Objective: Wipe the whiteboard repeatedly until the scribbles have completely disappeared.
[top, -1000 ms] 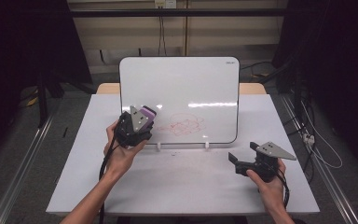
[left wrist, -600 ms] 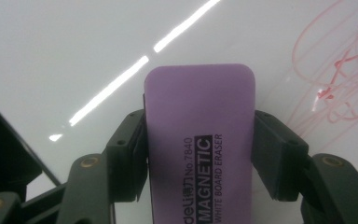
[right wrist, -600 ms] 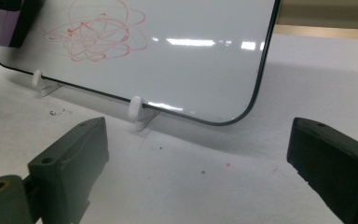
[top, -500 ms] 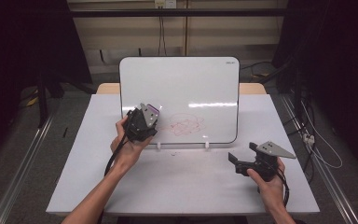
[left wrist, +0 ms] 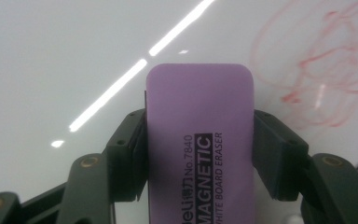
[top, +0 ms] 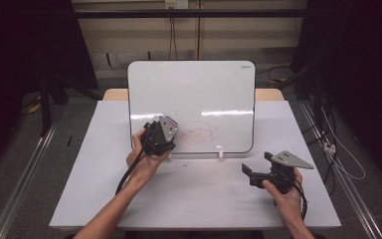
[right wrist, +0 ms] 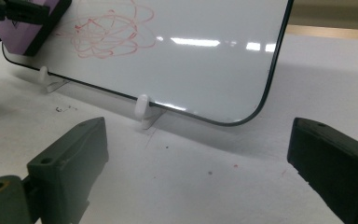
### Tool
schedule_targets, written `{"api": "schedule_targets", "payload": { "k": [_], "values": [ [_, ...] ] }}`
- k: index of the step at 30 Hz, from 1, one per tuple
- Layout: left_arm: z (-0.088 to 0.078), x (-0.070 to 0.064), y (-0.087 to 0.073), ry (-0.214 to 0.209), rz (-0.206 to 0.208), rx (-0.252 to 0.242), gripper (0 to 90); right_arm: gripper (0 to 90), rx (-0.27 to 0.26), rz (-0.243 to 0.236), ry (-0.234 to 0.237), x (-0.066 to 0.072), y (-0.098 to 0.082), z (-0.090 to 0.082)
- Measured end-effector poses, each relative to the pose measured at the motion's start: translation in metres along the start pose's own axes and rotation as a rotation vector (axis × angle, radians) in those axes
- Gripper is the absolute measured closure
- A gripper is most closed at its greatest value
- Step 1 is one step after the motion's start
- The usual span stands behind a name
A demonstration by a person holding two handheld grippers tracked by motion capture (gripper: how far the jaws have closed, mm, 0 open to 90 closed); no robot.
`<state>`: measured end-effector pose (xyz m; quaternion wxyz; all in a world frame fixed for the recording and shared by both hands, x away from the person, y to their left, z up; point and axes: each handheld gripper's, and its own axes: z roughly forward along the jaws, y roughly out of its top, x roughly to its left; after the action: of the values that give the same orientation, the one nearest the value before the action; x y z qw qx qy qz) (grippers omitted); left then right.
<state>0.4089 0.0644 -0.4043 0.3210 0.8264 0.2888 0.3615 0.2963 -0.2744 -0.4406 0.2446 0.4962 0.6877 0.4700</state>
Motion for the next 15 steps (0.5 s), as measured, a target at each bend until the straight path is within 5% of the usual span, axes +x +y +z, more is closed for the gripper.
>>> {"api": "schedule_targets", "payload": {
  "k": [1, 4, 12, 15],
  "values": [
    [0.001, -0.003, -0.001, -0.03, -0.006, 0.003, 41.2, 5.0, -0.001, 0.004, 0.003, 0.0, 0.0, 0.0],
    [0.001, -0.005, 0.001, -0.026, 0.042, 0.008, 41.2, 5.0, -0.006, 0.006, 0.01, 0.001, 0.001, 0.0],
    [0.0, 0.039, 0.012, 0.045, -0.058, -0.032, 41.3, 5.0, -0.007, 0.005, 0.01, 0.0, 0.0, -0.001],
    [0.001, 0.04, 0.012, 0.052, -0.081, -0.049, 41.3, 5.0, -0.006, 0.004, 0.01, 0.0, 0.001, -0.001]
  ]
}}
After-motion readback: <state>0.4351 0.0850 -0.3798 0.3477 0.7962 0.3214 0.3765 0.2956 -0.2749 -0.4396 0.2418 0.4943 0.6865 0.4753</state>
